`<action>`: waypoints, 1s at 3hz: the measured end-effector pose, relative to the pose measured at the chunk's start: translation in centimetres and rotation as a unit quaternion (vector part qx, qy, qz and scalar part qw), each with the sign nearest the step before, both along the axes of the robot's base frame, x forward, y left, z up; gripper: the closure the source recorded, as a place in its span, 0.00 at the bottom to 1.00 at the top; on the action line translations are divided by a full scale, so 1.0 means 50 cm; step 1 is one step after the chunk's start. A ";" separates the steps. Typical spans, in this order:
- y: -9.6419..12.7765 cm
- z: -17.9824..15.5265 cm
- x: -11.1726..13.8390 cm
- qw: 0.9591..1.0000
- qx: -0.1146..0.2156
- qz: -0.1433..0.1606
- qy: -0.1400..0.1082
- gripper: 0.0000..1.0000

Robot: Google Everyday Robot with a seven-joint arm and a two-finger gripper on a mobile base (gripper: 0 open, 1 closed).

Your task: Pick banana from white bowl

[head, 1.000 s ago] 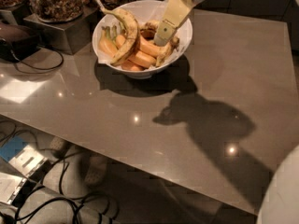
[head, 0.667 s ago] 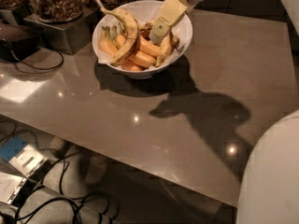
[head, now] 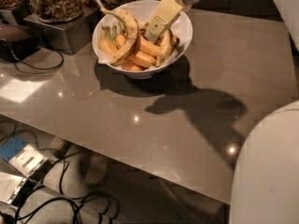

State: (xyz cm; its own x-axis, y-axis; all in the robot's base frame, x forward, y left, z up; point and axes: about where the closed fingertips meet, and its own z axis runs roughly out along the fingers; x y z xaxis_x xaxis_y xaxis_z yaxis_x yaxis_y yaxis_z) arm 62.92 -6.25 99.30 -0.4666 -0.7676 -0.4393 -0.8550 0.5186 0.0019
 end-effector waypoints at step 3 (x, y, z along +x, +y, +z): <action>0.021 -0.054 0.065 0.998 0.004 -0.043 0.051 0.19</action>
Offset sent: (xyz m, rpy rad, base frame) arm 0.0192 -0.0017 -0.0244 -0.0341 0.1922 -0.0687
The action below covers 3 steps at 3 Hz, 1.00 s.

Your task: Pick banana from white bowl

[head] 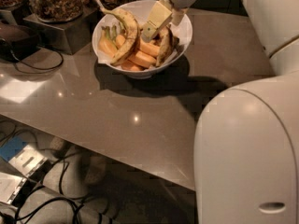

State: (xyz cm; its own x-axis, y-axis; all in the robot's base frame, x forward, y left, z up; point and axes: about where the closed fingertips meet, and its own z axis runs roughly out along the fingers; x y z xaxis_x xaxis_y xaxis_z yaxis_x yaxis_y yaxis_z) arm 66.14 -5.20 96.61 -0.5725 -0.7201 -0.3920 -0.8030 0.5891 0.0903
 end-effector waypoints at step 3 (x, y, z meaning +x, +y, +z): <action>-0.006 -0.019 0.035 0.999 -0.002 -0.038 0.014 0.26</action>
Offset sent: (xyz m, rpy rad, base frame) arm -0.0059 -0.0243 -0.0048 -0.0564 0.1339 -0.0704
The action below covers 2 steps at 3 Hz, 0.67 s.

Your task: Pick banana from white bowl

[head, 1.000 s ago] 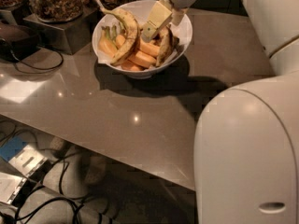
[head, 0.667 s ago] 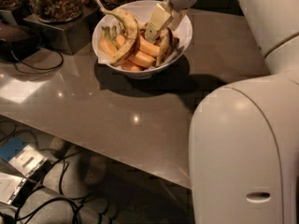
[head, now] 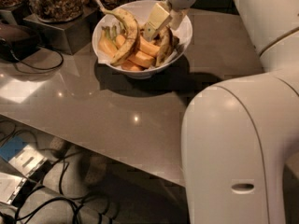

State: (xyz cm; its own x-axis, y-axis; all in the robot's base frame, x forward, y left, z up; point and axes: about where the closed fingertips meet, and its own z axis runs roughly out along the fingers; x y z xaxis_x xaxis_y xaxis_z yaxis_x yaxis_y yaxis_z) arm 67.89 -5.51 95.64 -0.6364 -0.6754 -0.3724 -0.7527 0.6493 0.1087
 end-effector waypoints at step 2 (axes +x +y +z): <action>0.005 -0.025 0.024 0.999 -0.032 -0.009 -0.004 0.44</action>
Offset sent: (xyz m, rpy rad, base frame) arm -0.0100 -0.0124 -0.0236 -0.1683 0.0681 -0.0132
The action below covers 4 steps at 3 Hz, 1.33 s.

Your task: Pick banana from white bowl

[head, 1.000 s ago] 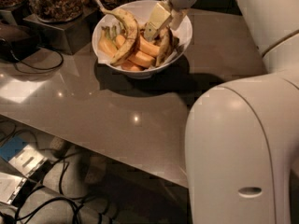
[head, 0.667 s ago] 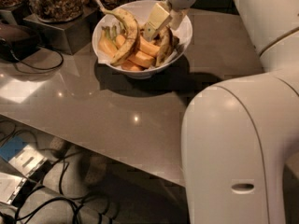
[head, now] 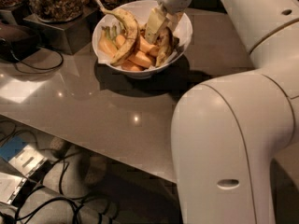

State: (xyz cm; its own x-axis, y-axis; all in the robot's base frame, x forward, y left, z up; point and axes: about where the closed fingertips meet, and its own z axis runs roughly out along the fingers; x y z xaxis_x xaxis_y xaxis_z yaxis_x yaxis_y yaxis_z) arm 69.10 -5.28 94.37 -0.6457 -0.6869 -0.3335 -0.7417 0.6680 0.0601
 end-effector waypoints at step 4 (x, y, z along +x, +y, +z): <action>0.010 0.046 0.016 0.997 0.044 0.041 -0.049 1.00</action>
Offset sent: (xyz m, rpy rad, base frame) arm 0.0075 0.0041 -0.0010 0.0113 -0.0214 -0.0040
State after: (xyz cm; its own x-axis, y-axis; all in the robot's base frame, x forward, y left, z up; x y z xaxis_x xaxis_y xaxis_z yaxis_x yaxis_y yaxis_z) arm 69.91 -4.79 96.65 -0.5509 -0.7010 -0.4529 -0.7983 0.6008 0.0411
